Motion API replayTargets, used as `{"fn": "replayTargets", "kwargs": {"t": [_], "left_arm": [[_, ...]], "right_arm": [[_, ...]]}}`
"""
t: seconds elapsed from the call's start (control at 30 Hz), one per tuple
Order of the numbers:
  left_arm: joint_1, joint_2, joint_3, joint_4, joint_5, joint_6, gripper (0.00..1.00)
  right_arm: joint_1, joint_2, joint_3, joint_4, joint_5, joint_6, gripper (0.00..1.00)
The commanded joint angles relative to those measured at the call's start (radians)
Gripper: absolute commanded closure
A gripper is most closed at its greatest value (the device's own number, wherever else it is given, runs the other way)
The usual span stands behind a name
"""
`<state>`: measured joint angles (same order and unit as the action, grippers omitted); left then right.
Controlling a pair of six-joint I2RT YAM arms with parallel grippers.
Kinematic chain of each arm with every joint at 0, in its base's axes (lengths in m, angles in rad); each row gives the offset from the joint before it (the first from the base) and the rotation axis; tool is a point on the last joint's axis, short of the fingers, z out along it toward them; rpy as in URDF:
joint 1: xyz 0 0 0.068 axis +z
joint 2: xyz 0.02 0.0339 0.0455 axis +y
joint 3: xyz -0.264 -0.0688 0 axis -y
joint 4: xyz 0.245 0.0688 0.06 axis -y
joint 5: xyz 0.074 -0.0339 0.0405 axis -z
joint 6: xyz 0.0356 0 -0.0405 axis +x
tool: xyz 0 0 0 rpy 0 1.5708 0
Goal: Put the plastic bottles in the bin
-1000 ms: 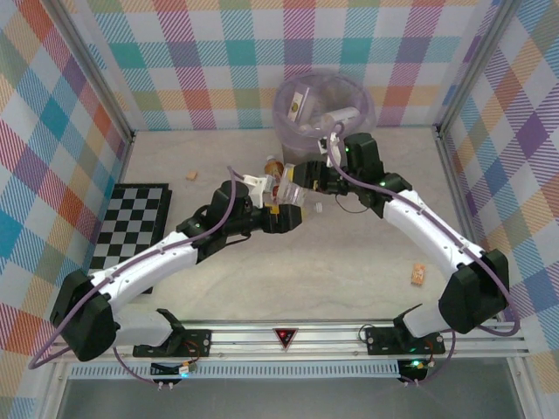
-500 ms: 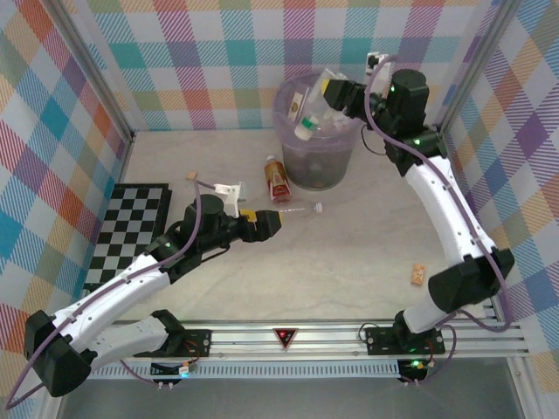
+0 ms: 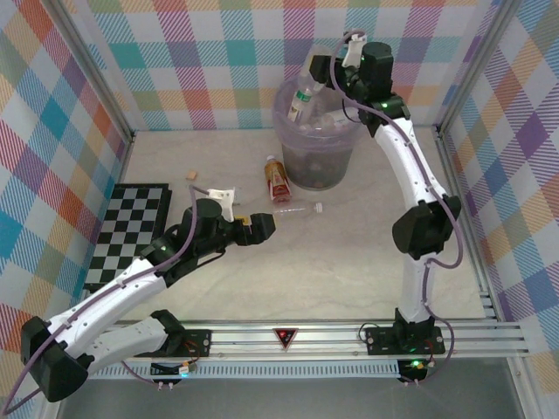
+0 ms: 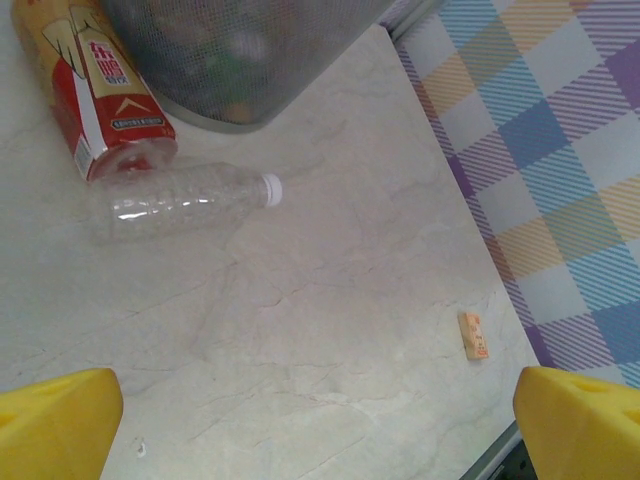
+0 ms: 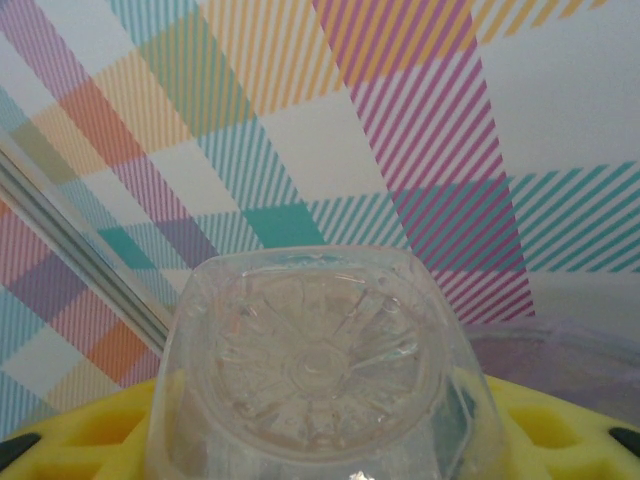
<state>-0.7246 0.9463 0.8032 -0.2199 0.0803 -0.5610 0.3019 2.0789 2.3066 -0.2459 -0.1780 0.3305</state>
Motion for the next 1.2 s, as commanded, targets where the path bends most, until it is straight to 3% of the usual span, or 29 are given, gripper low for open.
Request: {"fn": "replayTargets", "kwargs": {"t": [0.0, 0.2, 0.7, 0.87, 1.03, 1.17], "left_arm": [[-0.007, -0.032, -0.010, -0.025, -0.029, -0.005, 0.00], [-0.006, -0.031, -0.014, -0.028, -0.036, -0.006, 0.00], [-0.006, 0.017, -0.006, -0.007, -0.030, -0.012, 0.00], [-0.006, 0.035, -0.001, -0.011, -0.030, -0.014, 0.00], [-0.006, 0.056, 0.007, -0.009, -0.027, -0.011, 0.00], [-0.006, 0.077, 0.009, 0.006, -0.018, -0.010, 0.00]], "right_arm": [[0.009, 0.052, 0.078, -0.093, -0.045, -0.037, 0.57], [0.035, 0.102, 0.089, -0.178, -0.077, -0.084, 0.61], [0.054, 0.229, 0.138, -0.324, -0.031, -0.078, 0.56], [0.052, 0.226, 0.192, -0.389, -0.016, -0.094, 0.41], [0.049, 0.157, 0.253, -0.430, -0.008, -0.122, 0.19], [0.041, 0.089, 0.252, -0.428, 0.002, -0.144, 0.14]]}}
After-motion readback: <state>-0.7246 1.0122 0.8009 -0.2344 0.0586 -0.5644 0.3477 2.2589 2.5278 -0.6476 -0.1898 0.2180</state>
